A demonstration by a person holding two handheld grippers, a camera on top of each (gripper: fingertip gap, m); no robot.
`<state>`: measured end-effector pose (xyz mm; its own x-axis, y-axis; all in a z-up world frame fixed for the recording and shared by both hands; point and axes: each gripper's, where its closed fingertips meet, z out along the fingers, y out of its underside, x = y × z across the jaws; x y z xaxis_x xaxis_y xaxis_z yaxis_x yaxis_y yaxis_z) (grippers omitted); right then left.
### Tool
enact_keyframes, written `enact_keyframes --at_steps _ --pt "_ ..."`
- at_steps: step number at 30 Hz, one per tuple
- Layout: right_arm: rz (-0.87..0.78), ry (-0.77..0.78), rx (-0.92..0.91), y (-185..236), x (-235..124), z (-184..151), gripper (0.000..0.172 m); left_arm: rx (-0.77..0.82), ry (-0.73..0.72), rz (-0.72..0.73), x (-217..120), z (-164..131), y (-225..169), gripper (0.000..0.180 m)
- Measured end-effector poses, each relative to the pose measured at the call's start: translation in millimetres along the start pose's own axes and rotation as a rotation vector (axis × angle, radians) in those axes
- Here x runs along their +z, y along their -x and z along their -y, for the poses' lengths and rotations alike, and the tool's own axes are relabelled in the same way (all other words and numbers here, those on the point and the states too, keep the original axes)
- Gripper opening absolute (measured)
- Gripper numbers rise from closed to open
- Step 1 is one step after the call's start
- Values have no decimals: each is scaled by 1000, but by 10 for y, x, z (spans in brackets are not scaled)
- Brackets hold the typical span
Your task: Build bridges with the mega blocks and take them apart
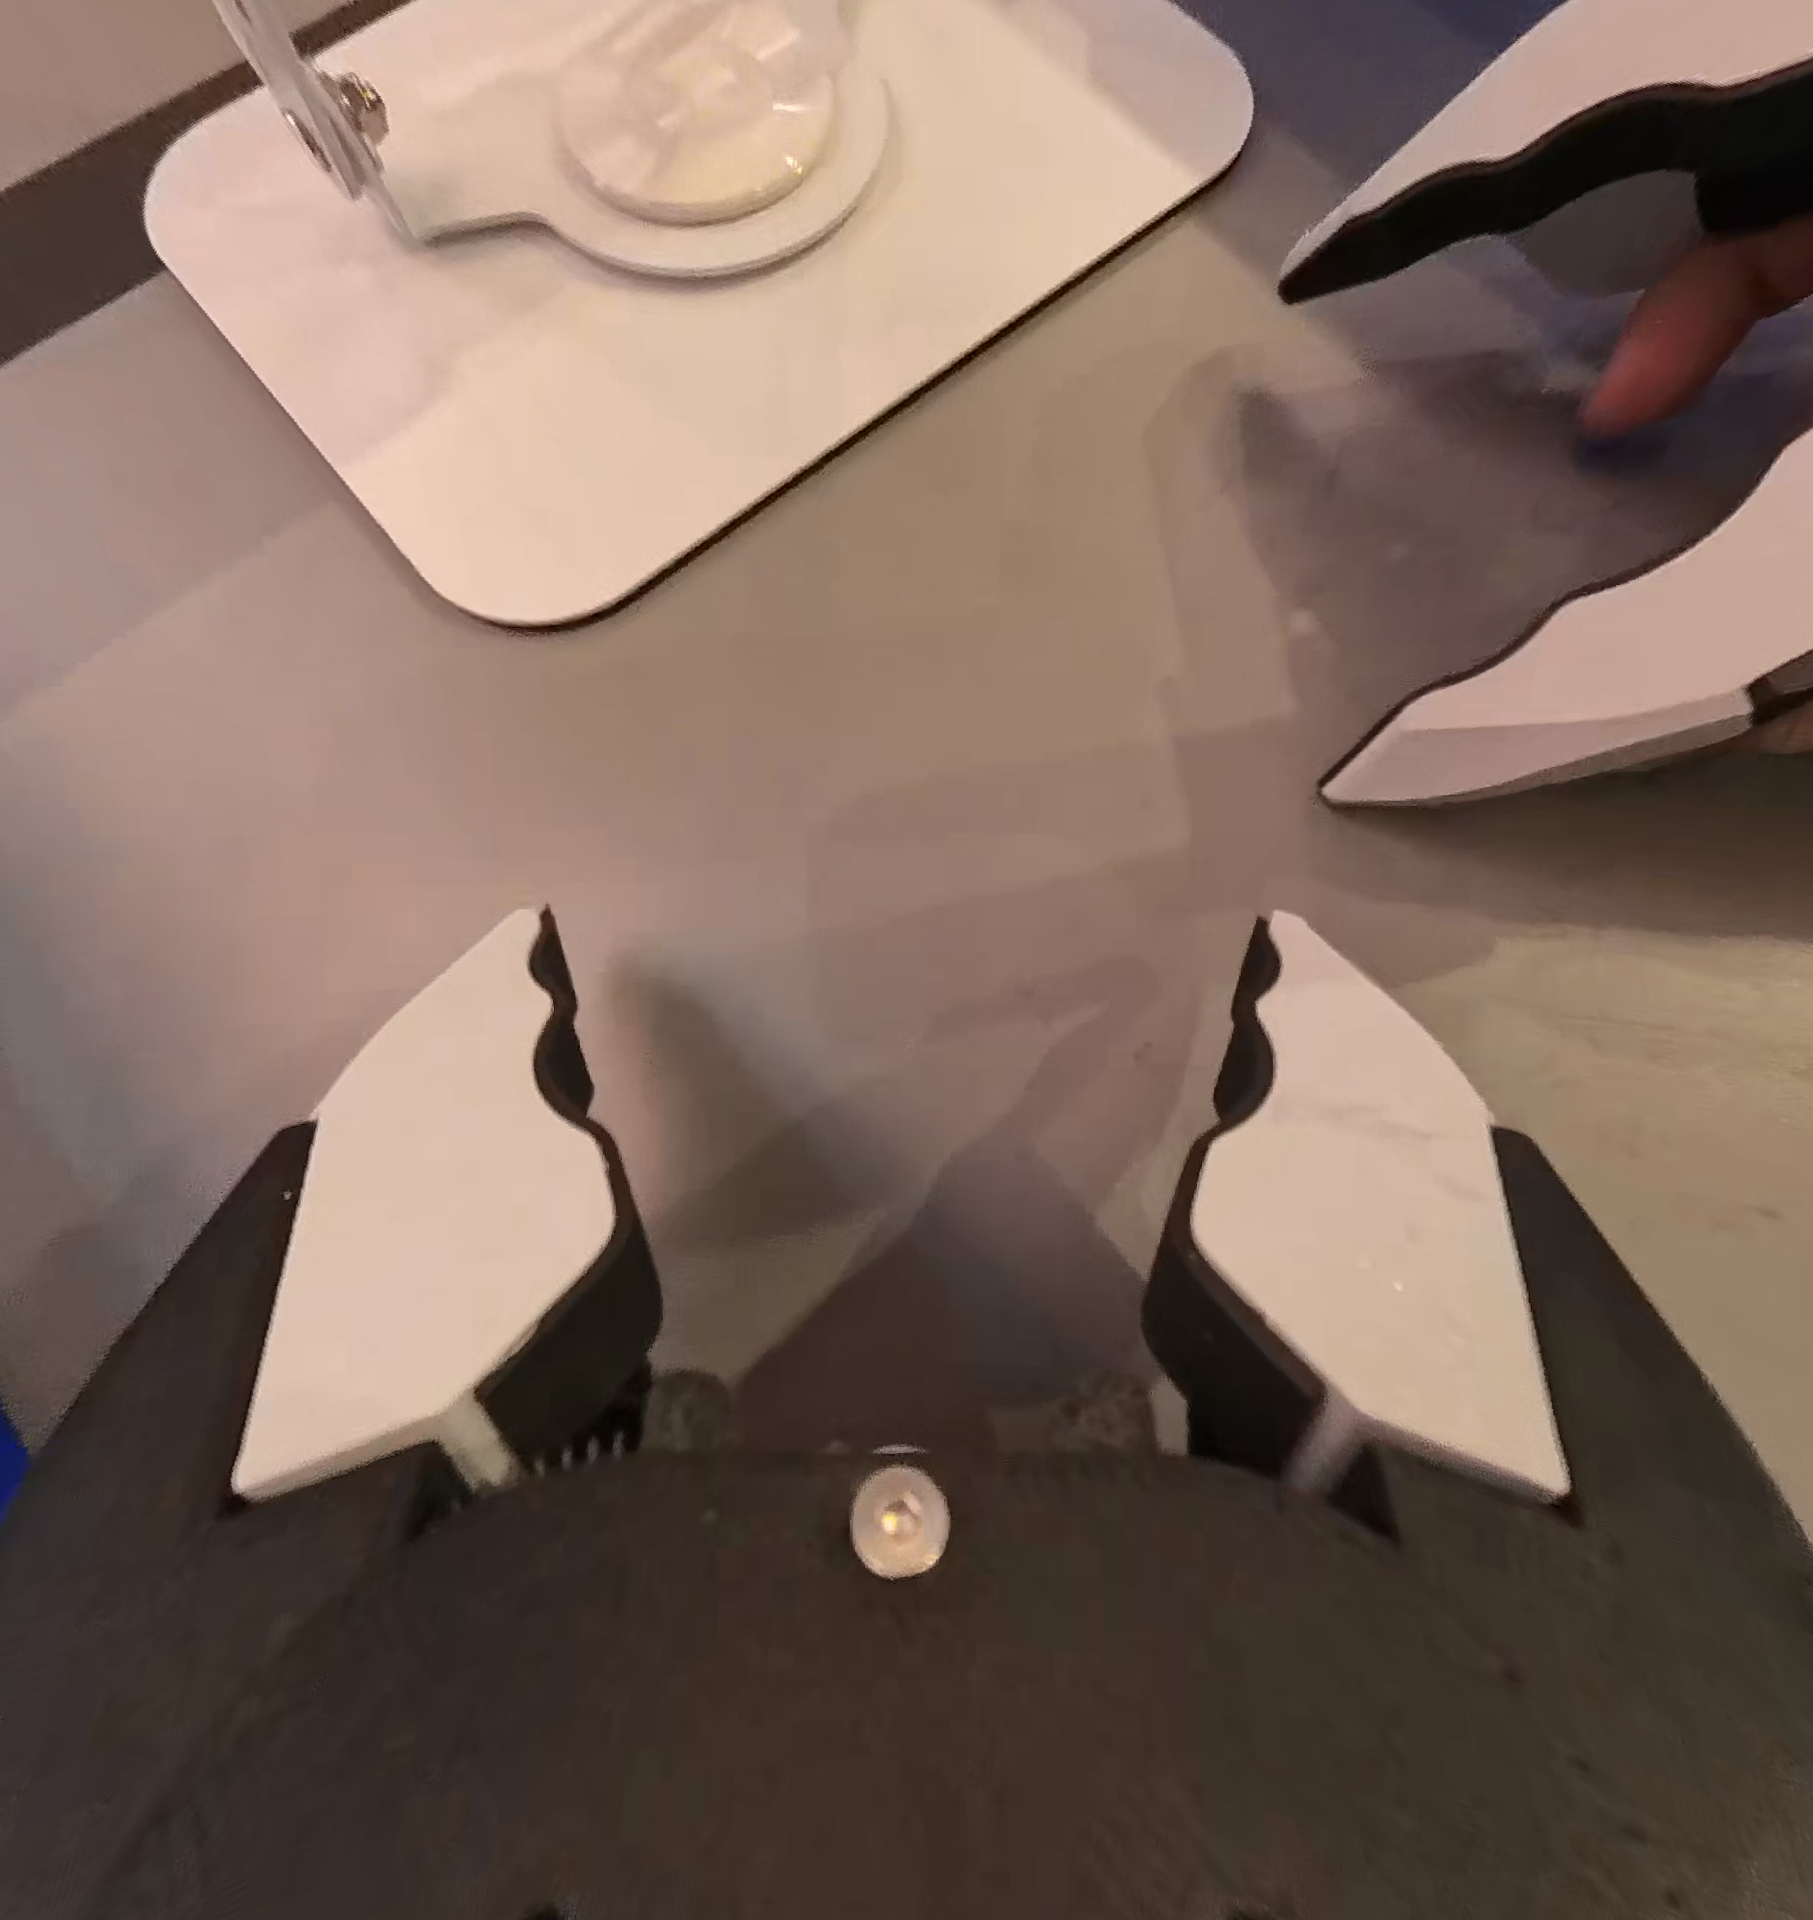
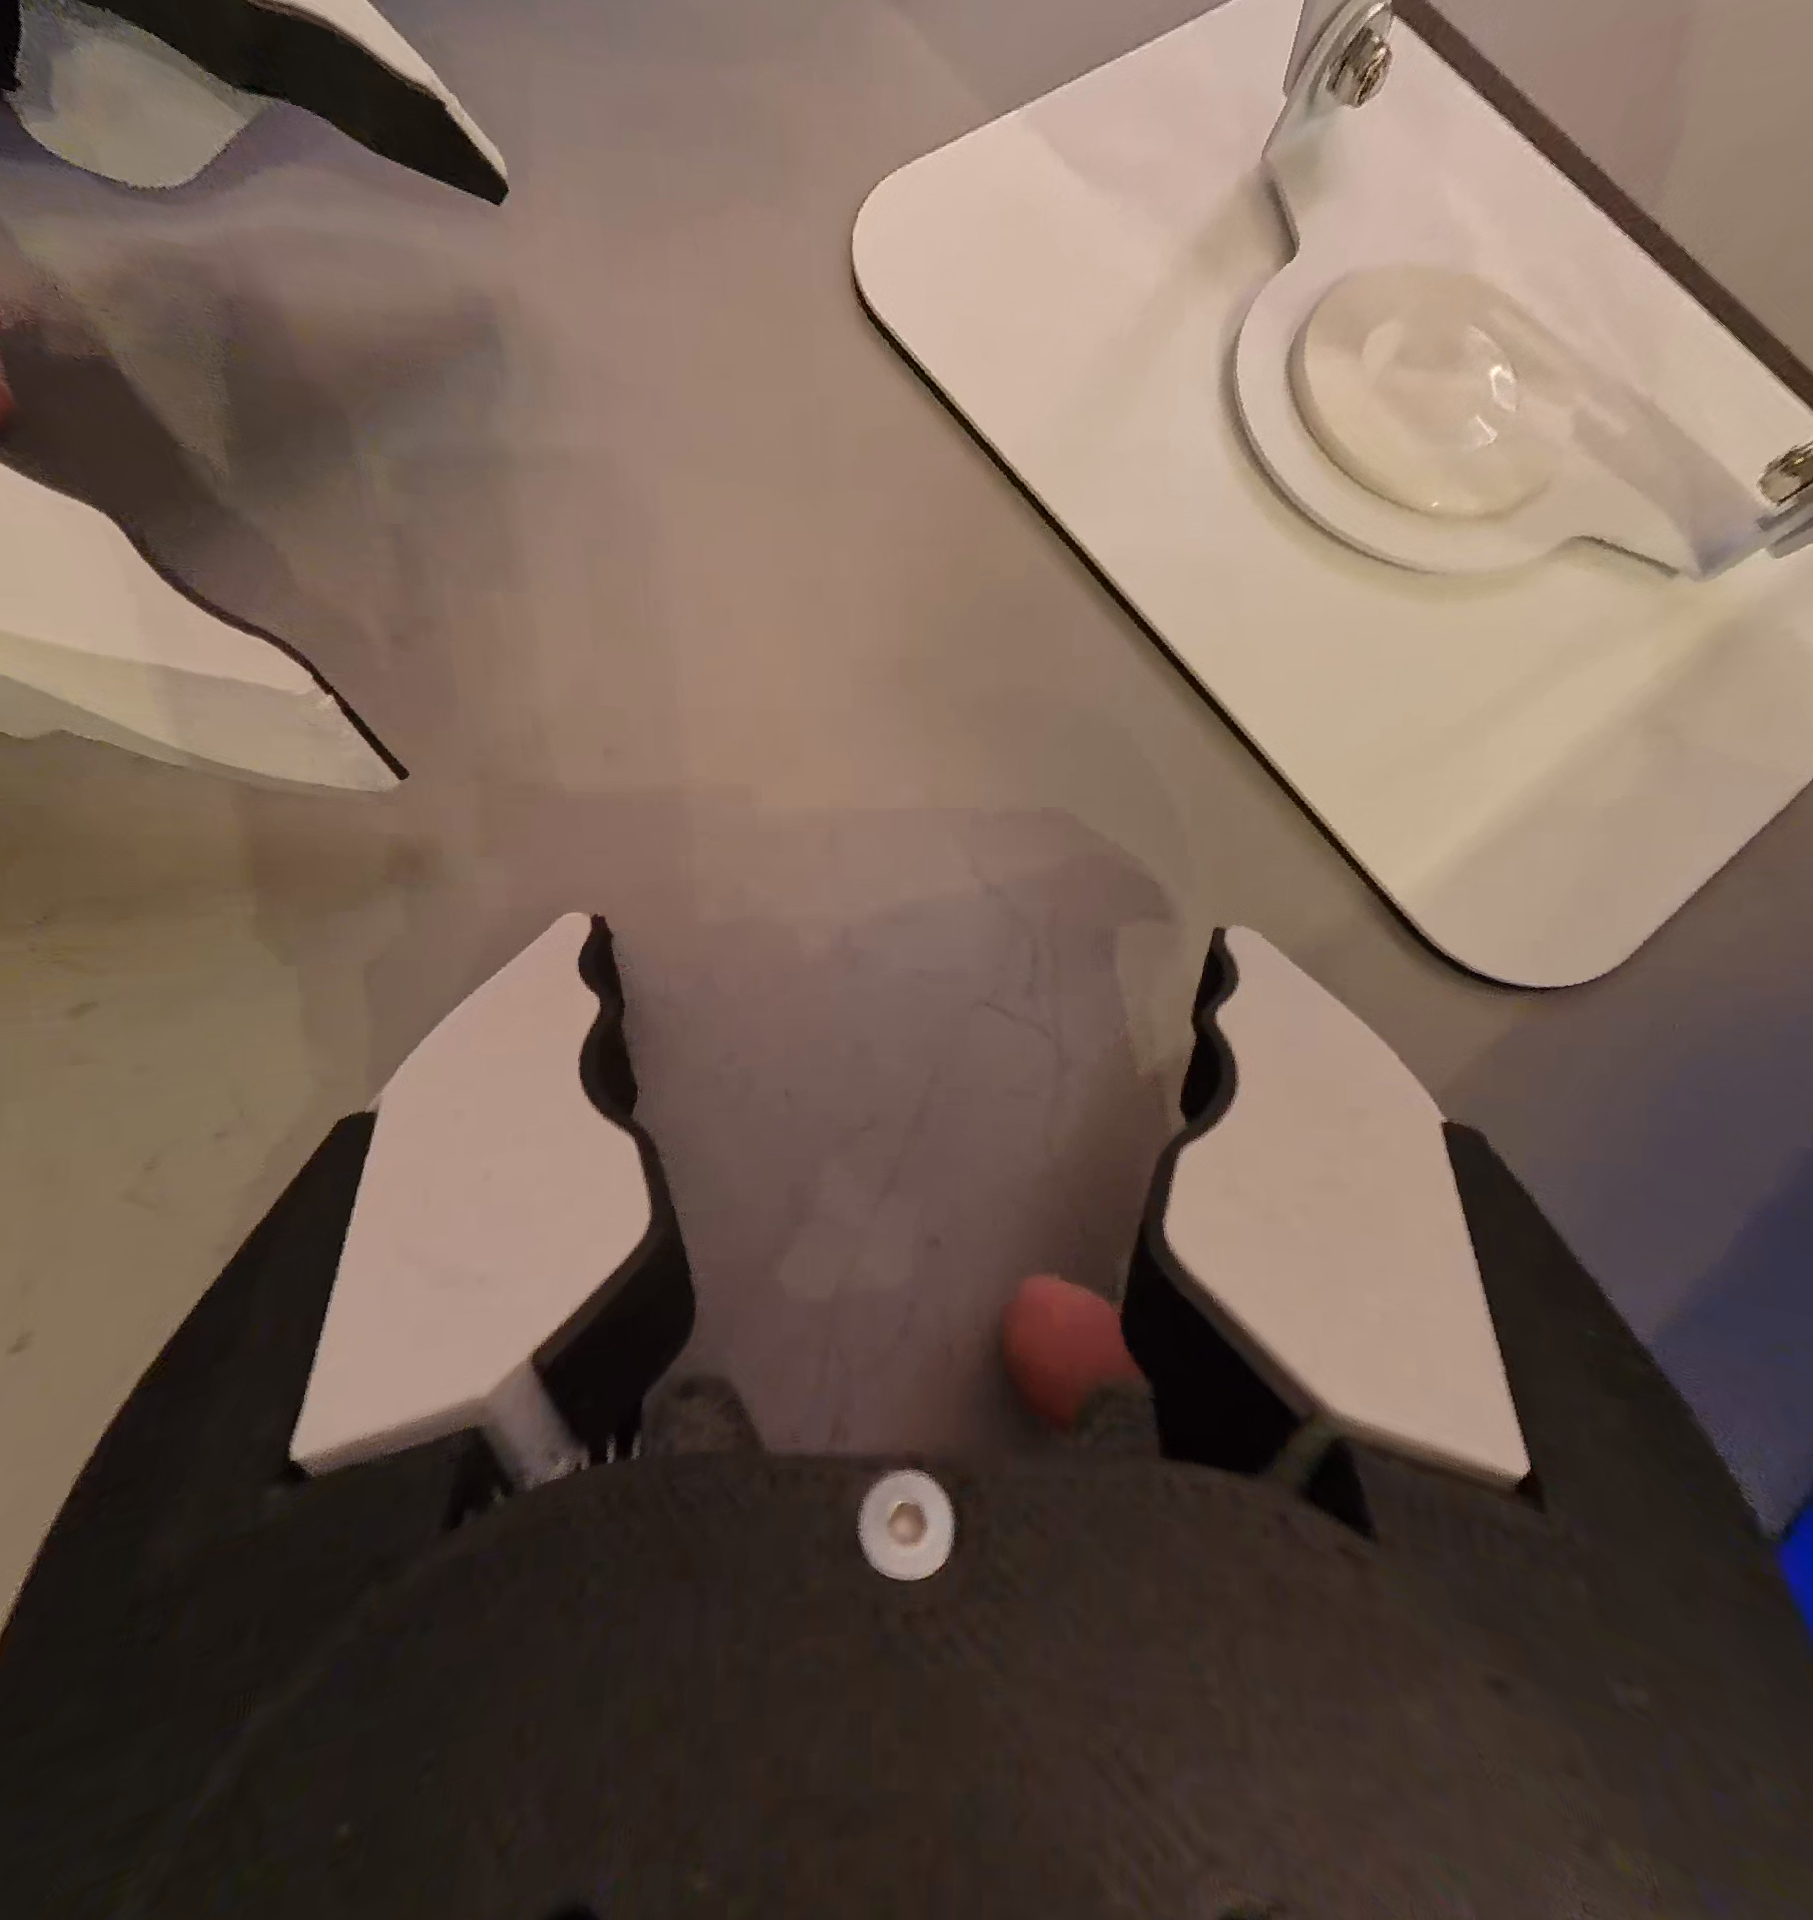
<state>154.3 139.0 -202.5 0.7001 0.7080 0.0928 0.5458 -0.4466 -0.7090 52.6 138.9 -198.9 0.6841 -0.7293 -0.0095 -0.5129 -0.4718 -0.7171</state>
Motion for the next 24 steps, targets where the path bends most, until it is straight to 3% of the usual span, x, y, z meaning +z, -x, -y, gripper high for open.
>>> enact_keyframes --at_steps 4,9,16,24 --pt "38 12 9 22 -1 -25 103 17 87 -36 55 -124 -69 115" --pt "55 9 -2 54 -13 -32 102 13 85 -45 50 -122 -79 116" --pt "69 24 0 46 -23 -64 114 -8 81 -72 43 -113 -125 125" --pt "59 9 -19 63 -29 -50 112 14 104 -34 67 -141 -123 130"
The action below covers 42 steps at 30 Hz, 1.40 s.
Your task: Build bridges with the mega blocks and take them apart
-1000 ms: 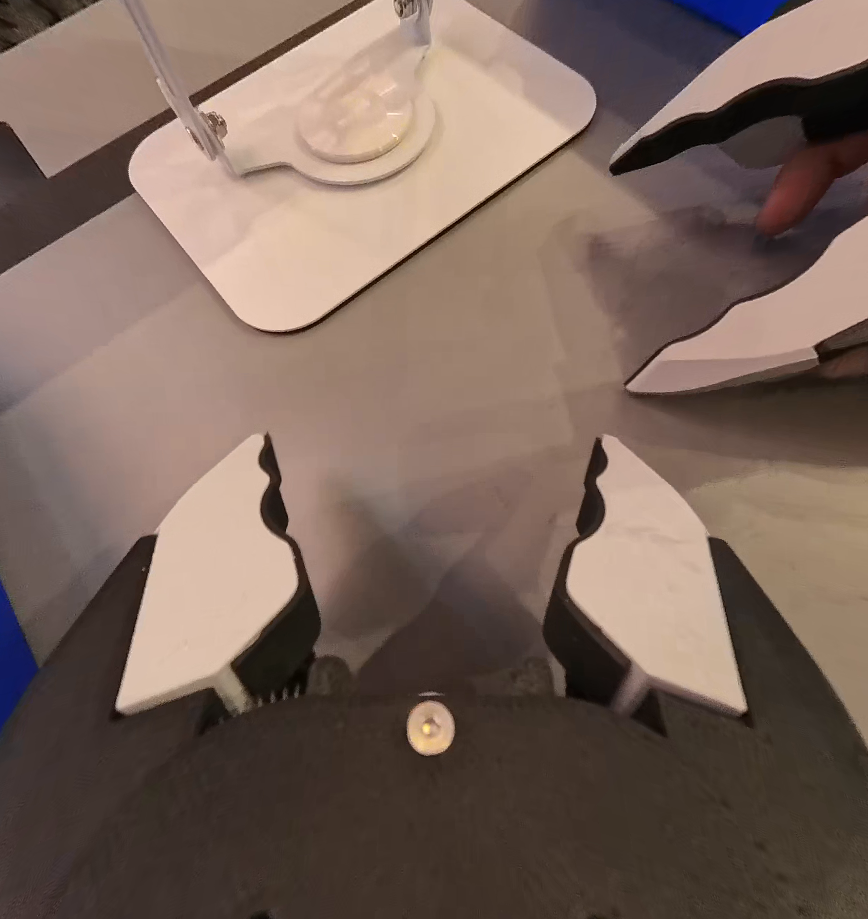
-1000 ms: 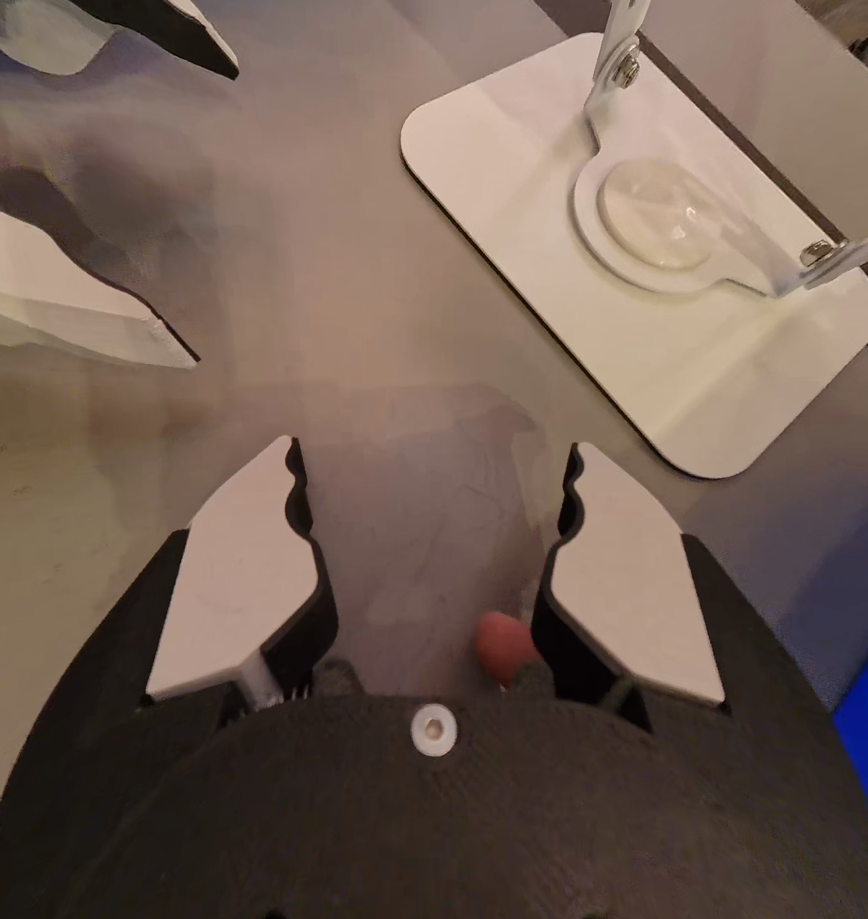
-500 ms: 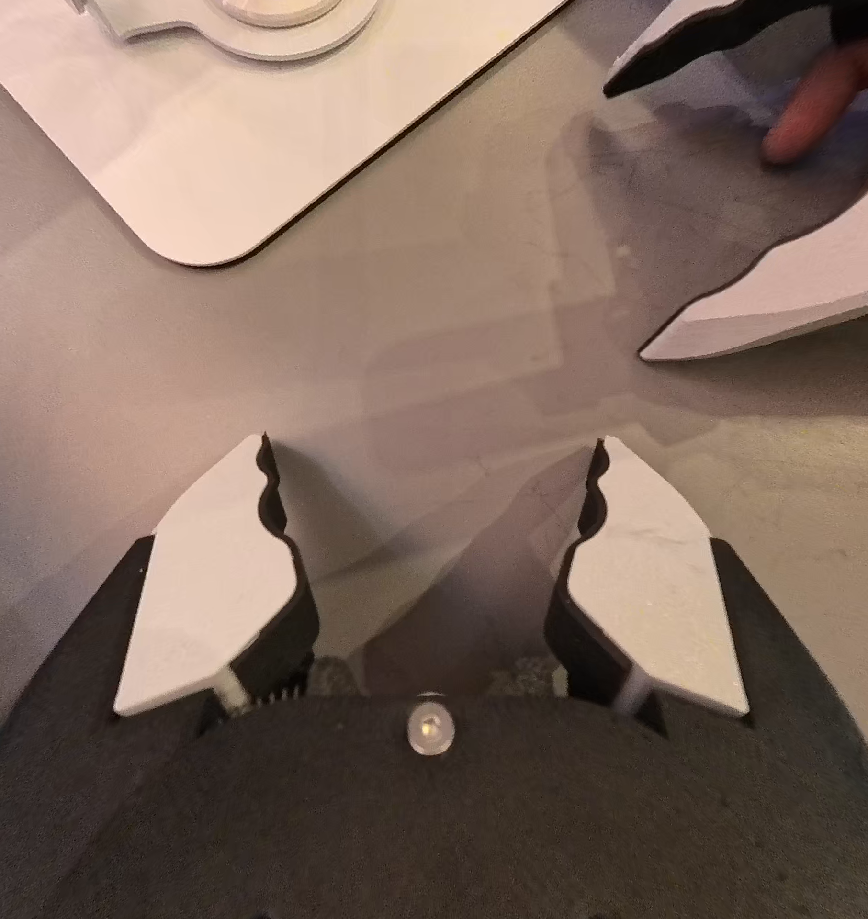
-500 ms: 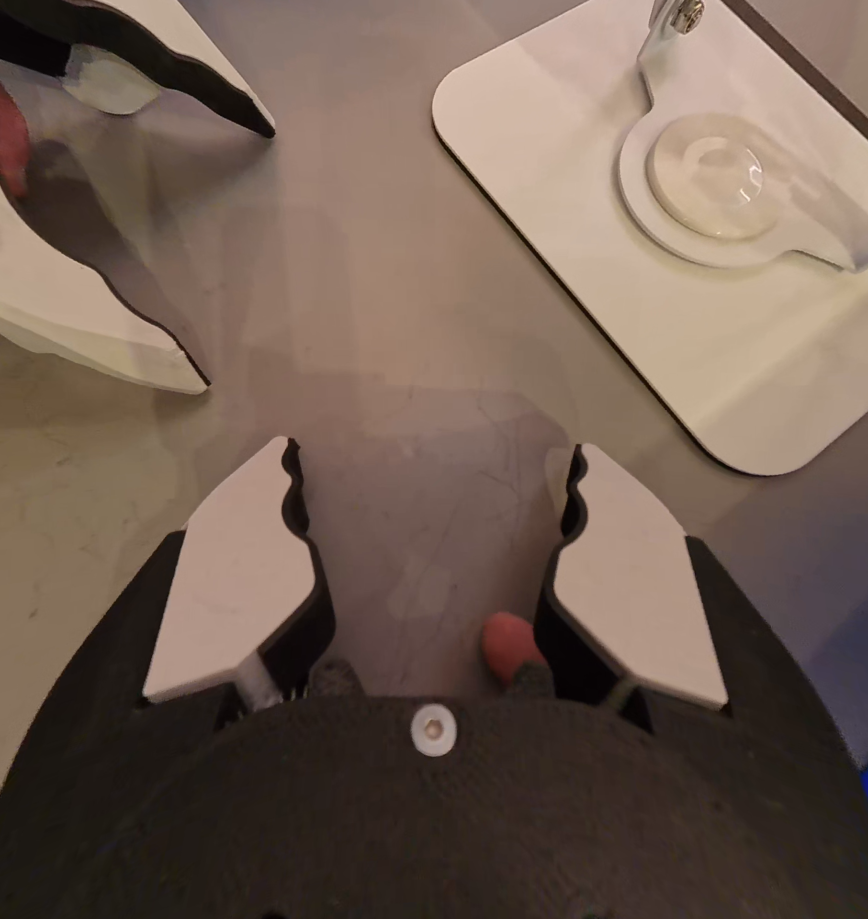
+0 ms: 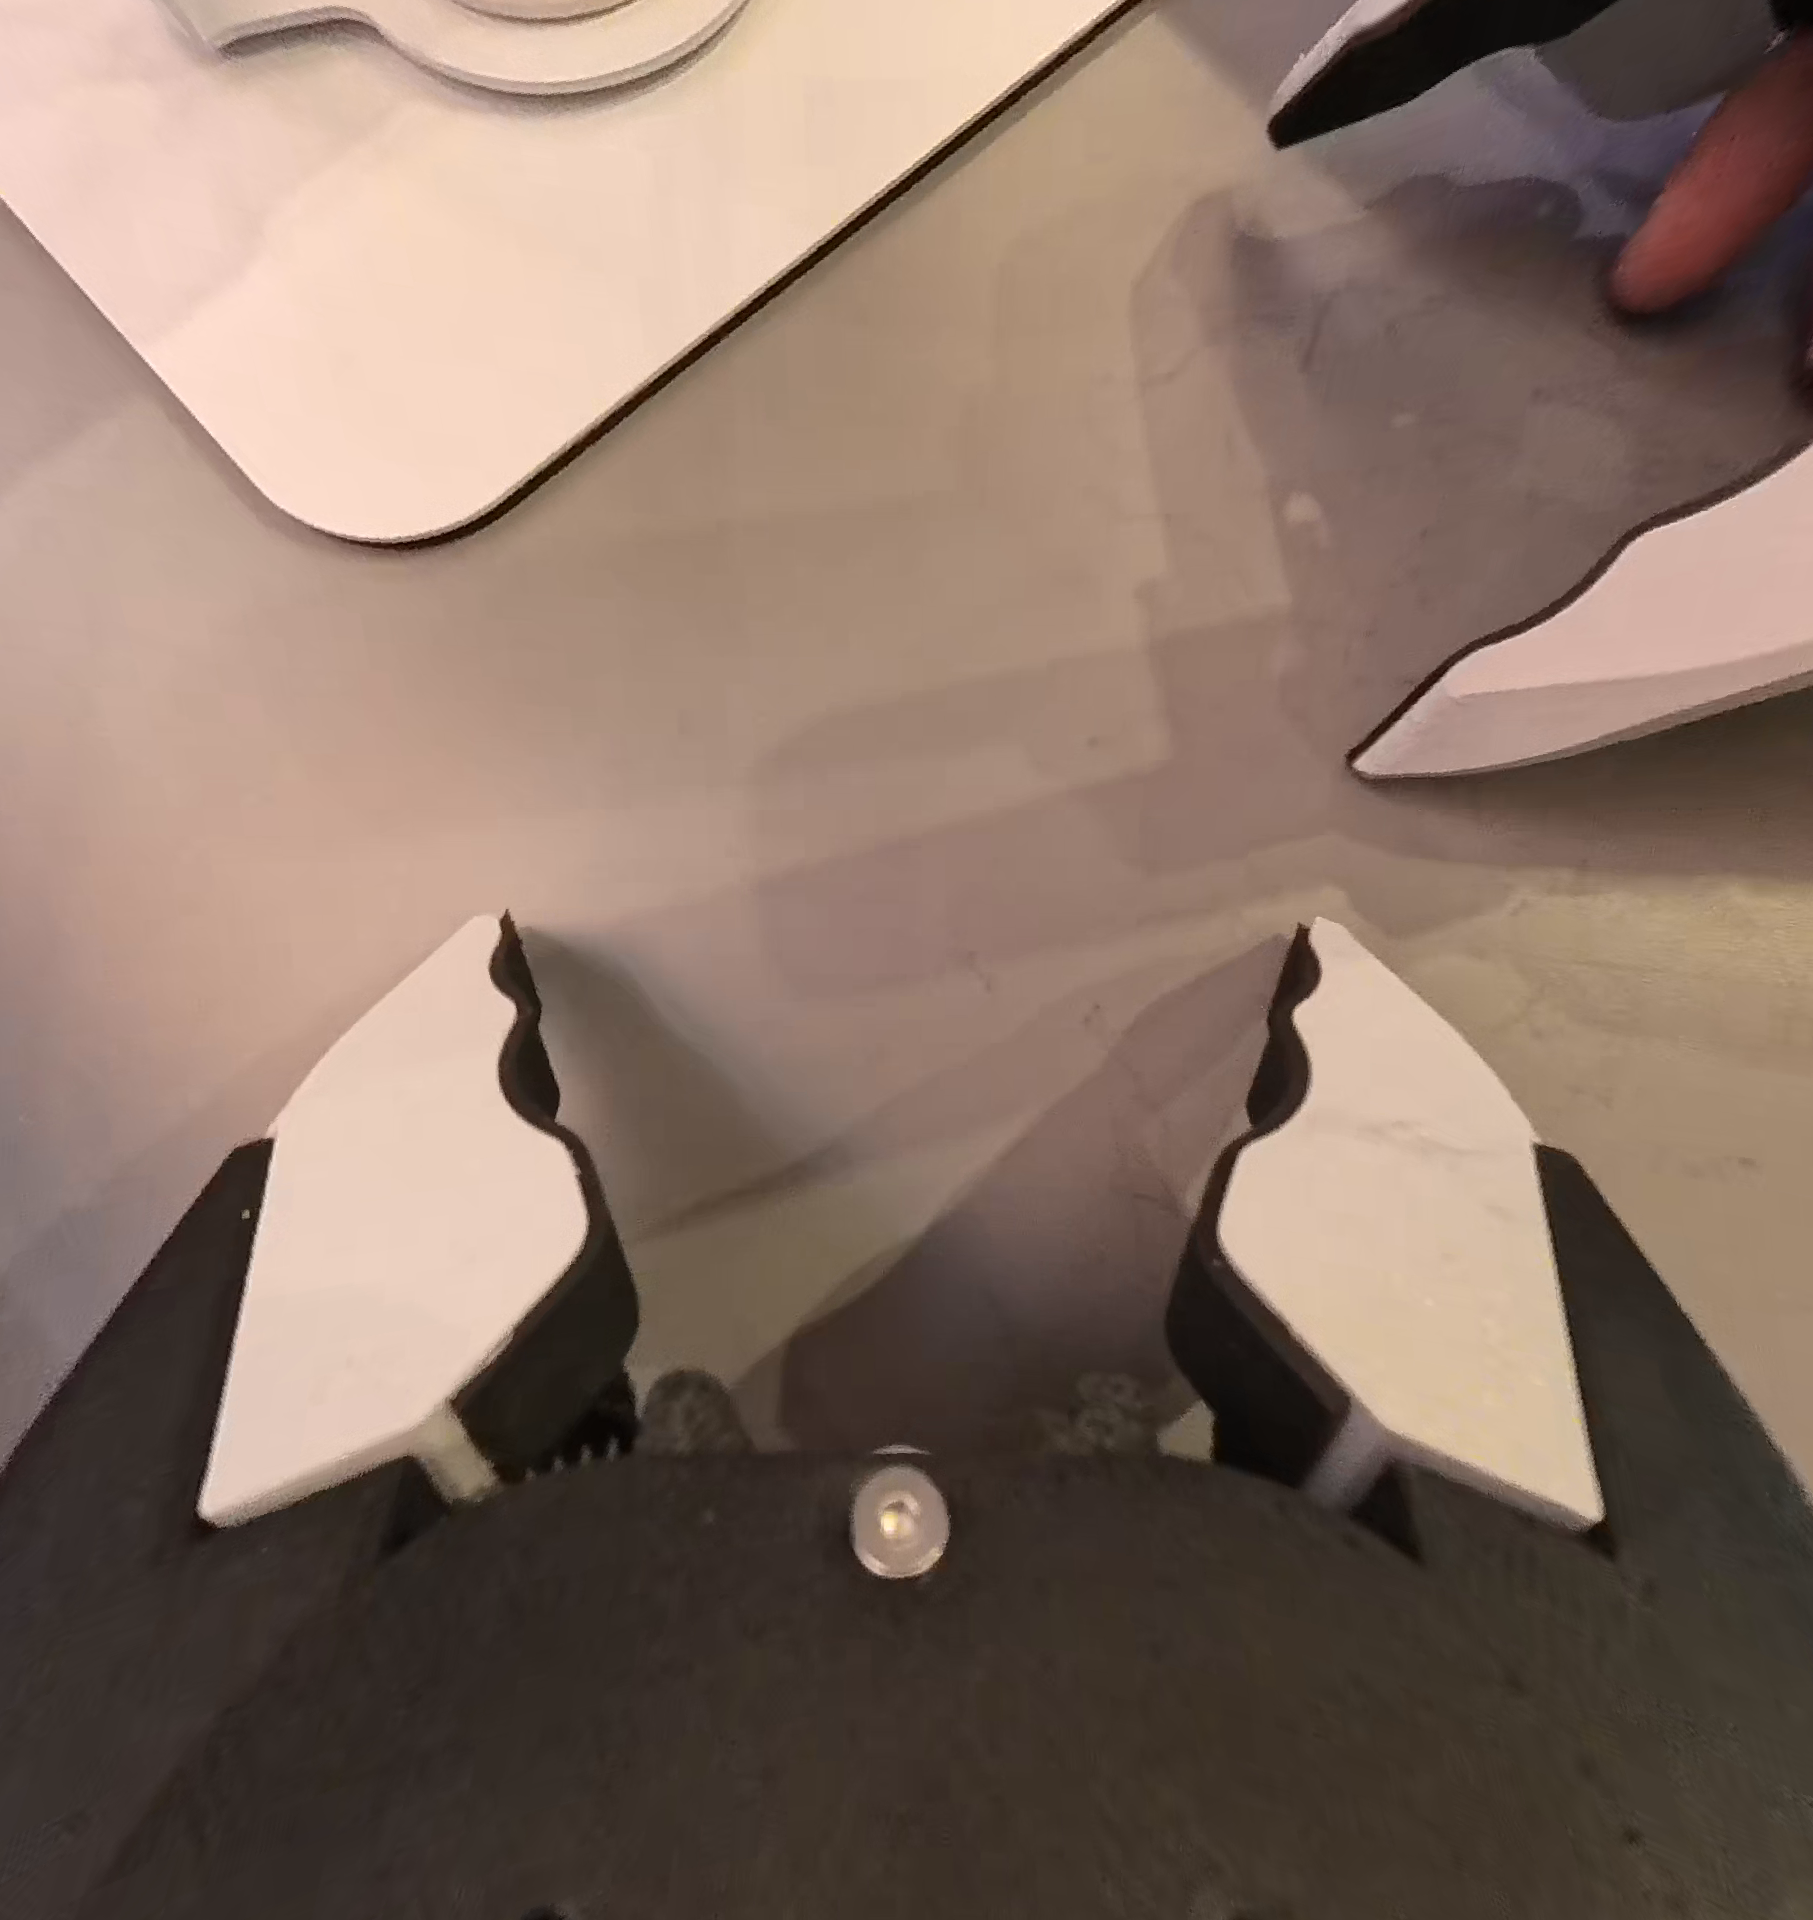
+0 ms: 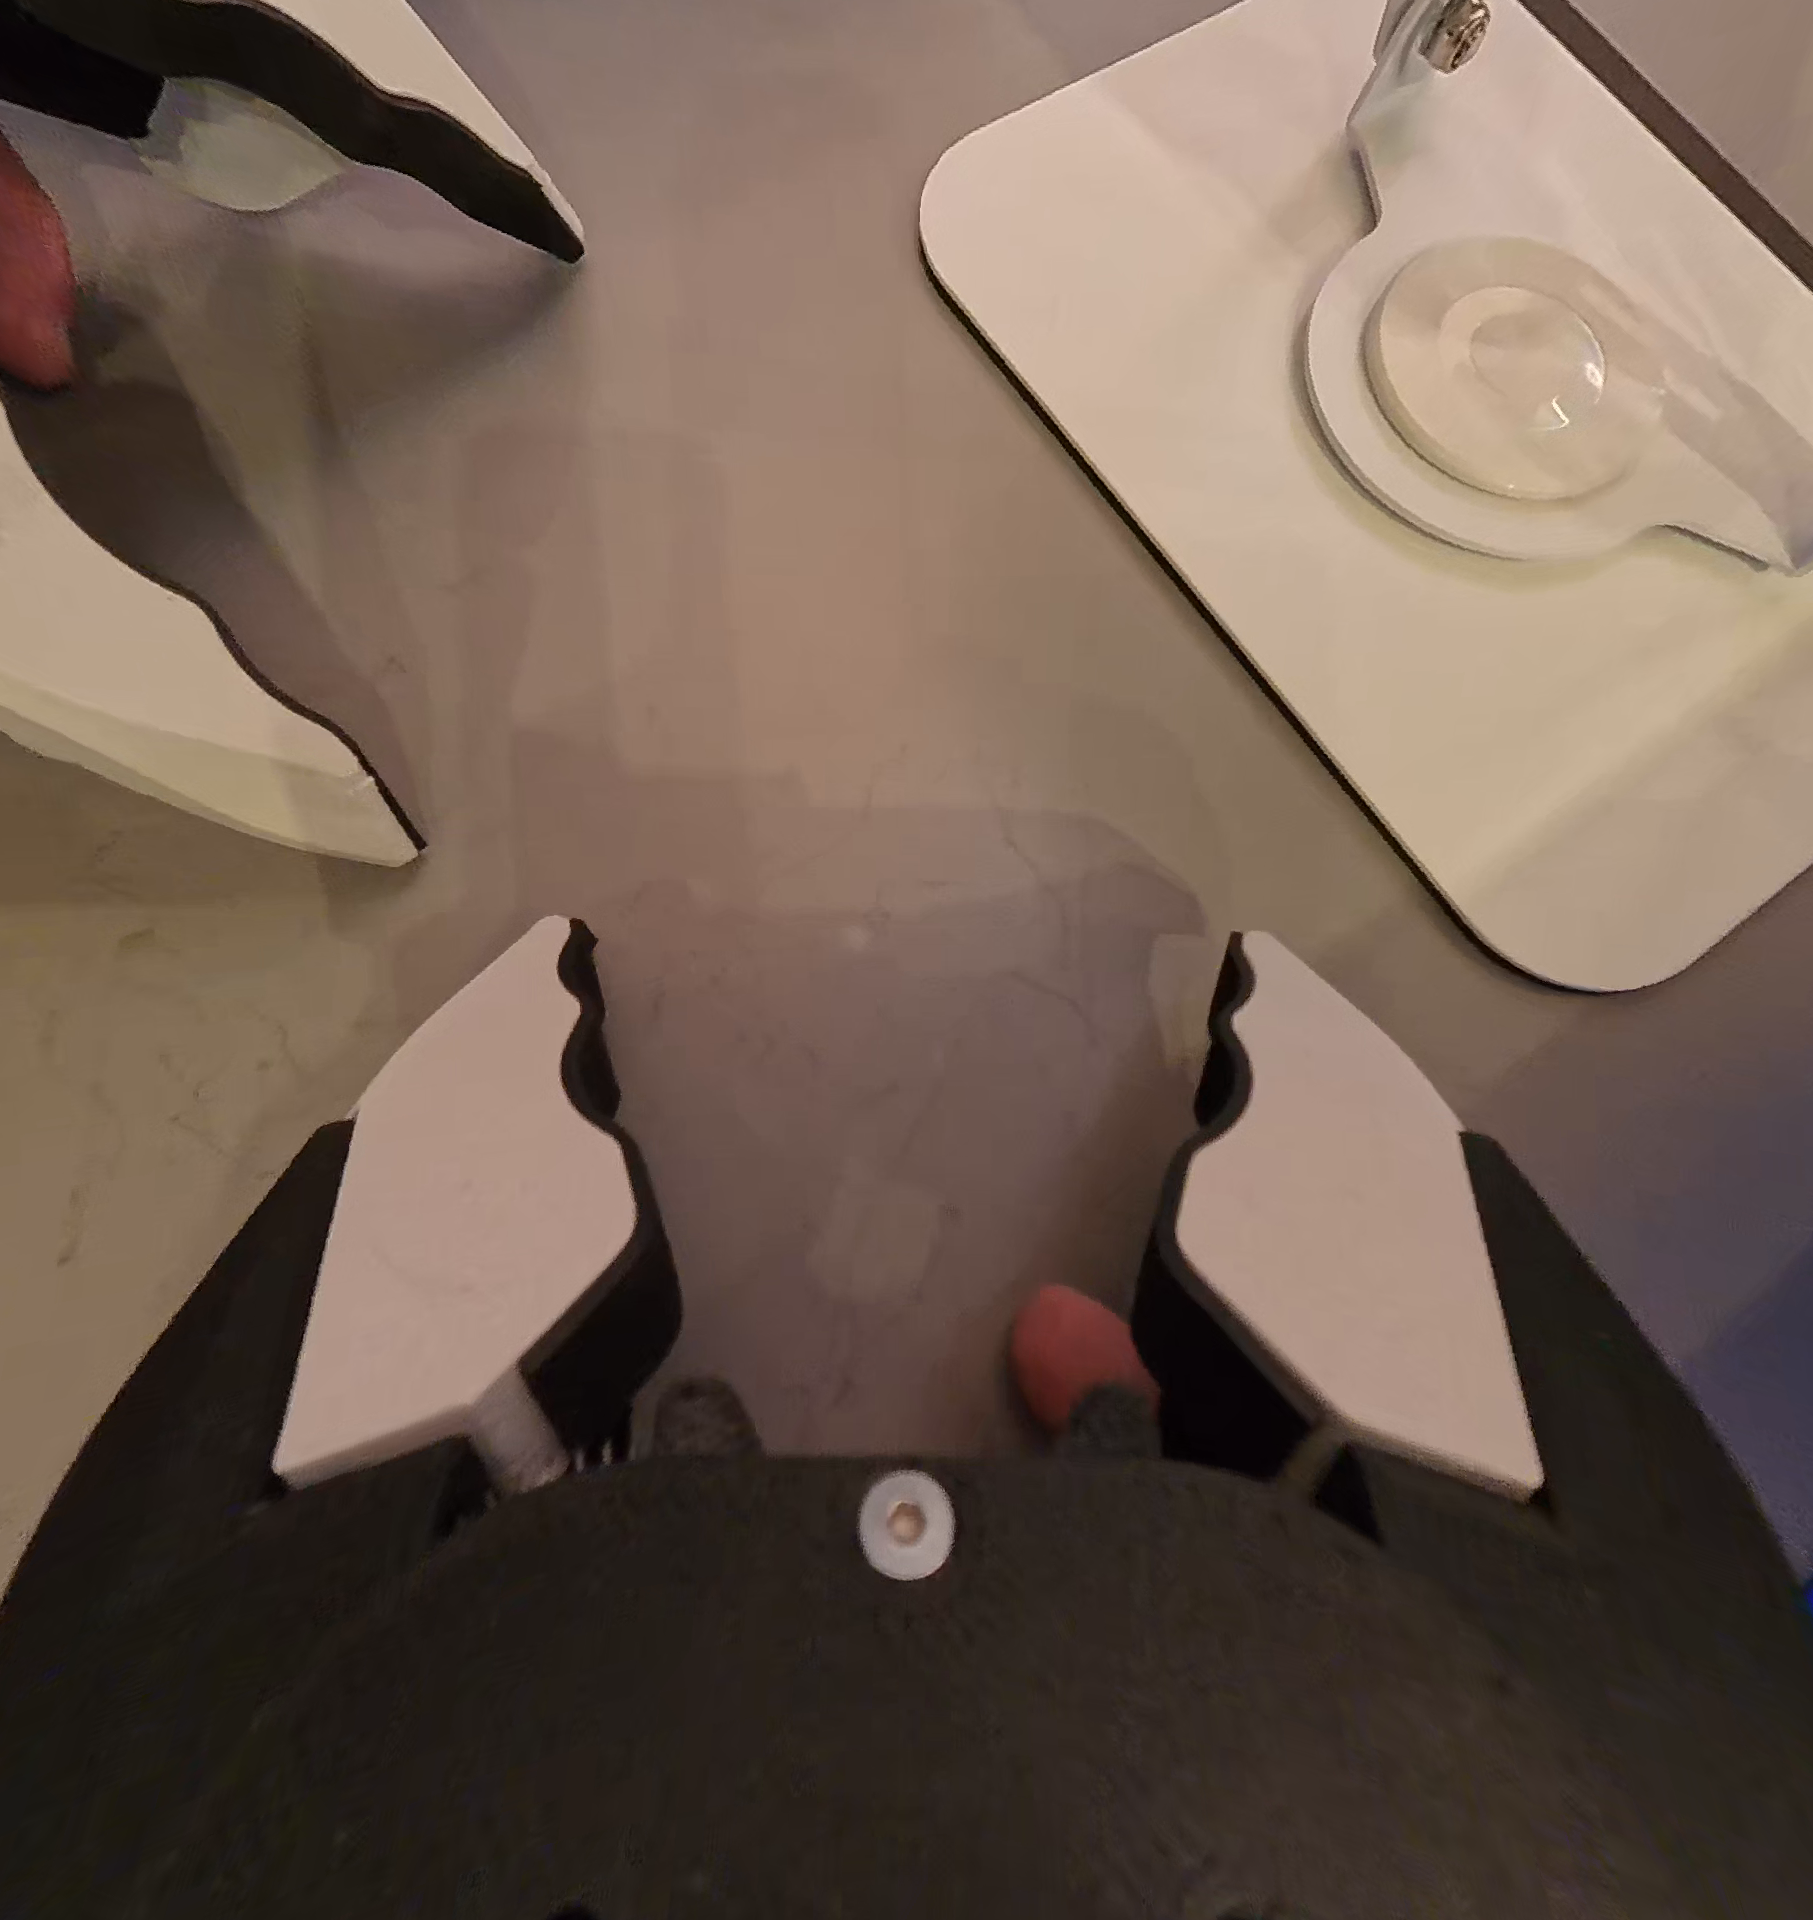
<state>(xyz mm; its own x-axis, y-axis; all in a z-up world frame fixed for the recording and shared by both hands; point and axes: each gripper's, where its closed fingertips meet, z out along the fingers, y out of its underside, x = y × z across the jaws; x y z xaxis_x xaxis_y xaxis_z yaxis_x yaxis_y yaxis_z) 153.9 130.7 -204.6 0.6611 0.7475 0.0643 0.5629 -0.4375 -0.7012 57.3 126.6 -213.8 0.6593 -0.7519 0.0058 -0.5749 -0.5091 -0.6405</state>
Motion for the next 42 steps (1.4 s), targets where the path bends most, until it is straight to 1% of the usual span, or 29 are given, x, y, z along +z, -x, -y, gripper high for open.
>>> enact_keyframes --at_steps 3,5,9,21,26,28,31,32,34,37,39,42 --pt "27 6 -2 32 3 -11 113 1 0 0 0 1 -1 129" --pt "49 19 -1 57 8 -32 121 2 -1 0 -2 0 -2 129" --pt "85 40 -2 97 16 -67 129 6 -4 -4 -6 -1 -13 127" --pt "85 42 -4 100 21 -65 130 7 -4 -3 -14 -13 -10 127" --pt "82 34 -1 80 26 -44 123 0 -10 2 -32 -20 1 122" --pt "92 30 -12 96 31 -29 120 -14 -19 43 -51 -22 56 123" --pt "86 28 -5 81 54 -3 119 15 -57 147 -109 8 177 128" --pt "76 25 -4 66 56 4 121 20 -67 183 -124 22 230 131" --pt "-7 -21 -2 -47 32 70 134 15 -90 234 -158 50 319 135" --pt "-95 -125 -8 -149 -46 221 141 -4 -128 285 -213 86 424 138" --pt "-145 -144 -22 -193 -64 248 148 3 -136 325 -240 92 491 141" --pt "-193 -167 -55 -222 -87 285 148 15 -133 348 -241 89 526 142"
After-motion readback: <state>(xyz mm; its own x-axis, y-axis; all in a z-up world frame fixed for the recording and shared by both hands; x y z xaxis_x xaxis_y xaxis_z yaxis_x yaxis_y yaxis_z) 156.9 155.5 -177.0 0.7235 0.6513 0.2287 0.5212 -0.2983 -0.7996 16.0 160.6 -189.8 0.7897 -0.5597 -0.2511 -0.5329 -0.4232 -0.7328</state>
